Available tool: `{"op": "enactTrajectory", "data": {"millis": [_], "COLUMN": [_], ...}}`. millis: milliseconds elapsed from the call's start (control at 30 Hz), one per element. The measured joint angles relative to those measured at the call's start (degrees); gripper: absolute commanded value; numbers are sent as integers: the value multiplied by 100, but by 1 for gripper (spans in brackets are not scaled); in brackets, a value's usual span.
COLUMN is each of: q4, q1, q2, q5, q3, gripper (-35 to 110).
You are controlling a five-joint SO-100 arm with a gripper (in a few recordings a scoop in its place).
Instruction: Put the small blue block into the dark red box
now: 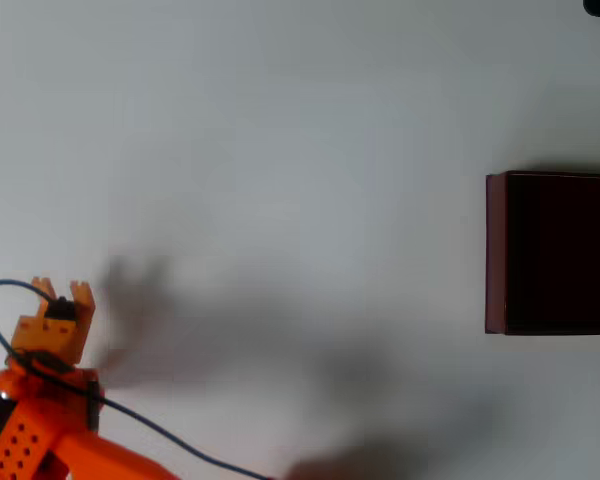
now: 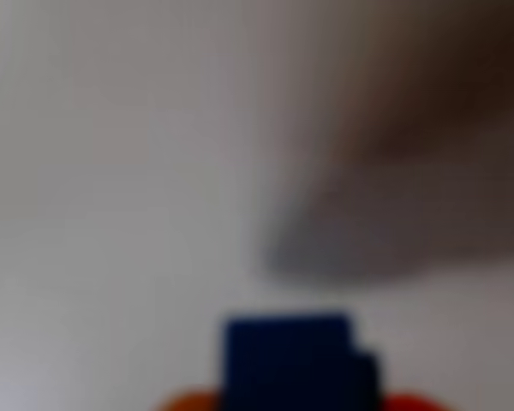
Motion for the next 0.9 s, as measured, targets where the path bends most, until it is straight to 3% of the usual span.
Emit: {"op": "enactTrajectory", "data": {"millis": [133,267,667,900], "q4": [1090,1397,993,457], "q1": [809,1986,6486,8930], "q2": [360,1046,3340,2558], "q5": [-1679,-3735,-9624,-11294], "q3": [-510,-360,343,-132], "gripper": [1,1,0,0]}}
